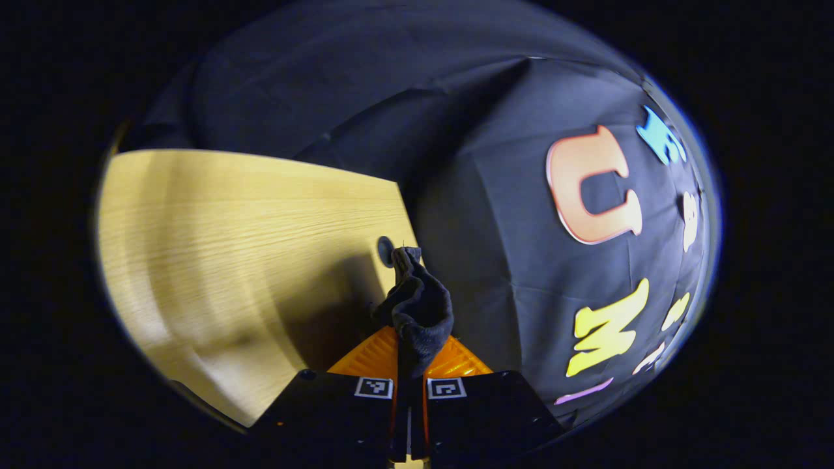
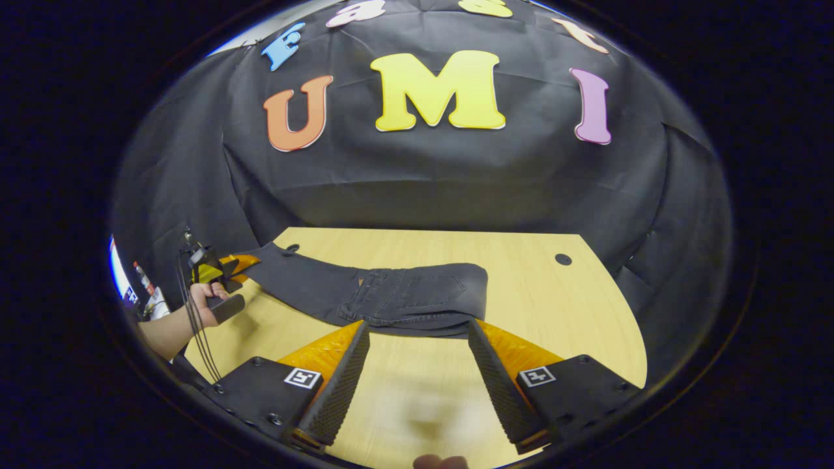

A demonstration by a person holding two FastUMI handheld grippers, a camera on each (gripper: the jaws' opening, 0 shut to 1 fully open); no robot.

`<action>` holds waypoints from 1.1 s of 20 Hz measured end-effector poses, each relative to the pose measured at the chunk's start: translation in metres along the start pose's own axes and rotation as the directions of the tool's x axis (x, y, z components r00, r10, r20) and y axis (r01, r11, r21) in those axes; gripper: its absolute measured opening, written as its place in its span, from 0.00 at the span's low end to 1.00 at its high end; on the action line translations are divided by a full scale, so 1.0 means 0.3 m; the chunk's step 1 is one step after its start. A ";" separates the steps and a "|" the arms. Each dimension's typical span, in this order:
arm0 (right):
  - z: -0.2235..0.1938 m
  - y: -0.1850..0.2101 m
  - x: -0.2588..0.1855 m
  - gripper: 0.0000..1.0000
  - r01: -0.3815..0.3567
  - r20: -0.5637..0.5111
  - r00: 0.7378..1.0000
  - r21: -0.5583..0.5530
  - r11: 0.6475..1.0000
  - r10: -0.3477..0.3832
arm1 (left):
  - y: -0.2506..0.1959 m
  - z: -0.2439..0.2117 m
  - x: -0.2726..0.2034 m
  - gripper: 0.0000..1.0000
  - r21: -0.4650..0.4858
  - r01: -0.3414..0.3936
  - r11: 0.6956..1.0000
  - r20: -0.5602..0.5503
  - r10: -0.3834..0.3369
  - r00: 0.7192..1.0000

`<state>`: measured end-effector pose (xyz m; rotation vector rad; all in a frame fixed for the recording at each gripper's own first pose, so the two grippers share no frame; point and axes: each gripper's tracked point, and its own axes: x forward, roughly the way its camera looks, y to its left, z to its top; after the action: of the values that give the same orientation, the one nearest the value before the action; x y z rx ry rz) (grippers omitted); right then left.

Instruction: Grasp the waist and the cuffs of the jeans and fold them to make the two legs overlap; first hold the waist and fold one-third of the jeans toward the cuffs, then hold the cuffs and fold the remaining one-third in the same direction to finish folding.

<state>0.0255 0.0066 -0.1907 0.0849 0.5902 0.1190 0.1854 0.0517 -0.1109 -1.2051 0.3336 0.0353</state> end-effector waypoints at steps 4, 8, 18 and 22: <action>0.015 -0.077 -0.039 0.96 0.004 0.034 0.999 0.023 1.000 -0.005 | -0.242 -0.059 -0.032 0.05 0.162 0.048 0.986 -0.016 -0.046 0.999; 0.008 -0.185 -0.092 0.94 0.012 0.055 0.998 0.064 0.998 -0.015 | -0.493 -0.207 -0.044 0.05 0.389 0.093 0.916 -0.039 -0.085 0.996; -0.109 -0.574 -0.164 0.94 0.131 0.047 0.989 0.172 0.976 -0.141 | -0.788 -0.815 0.012 0.05 0.722 0.205 0.661 -0.158 -0.131 0.979; -0.195 -0.699 -0.160 0.98 0.192 -0.019 0.981 0.195 0.962 -0.192 | -0.712 -0.983 0.096 0.05 0.744 0.230 0.628 -0.232 -0.080 0.969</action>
<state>-0.0284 -0.2047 -0.2365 0.2186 0.6059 -0.1282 0.1870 -0.3014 -0.0174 -0.3627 0.3457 -0.3477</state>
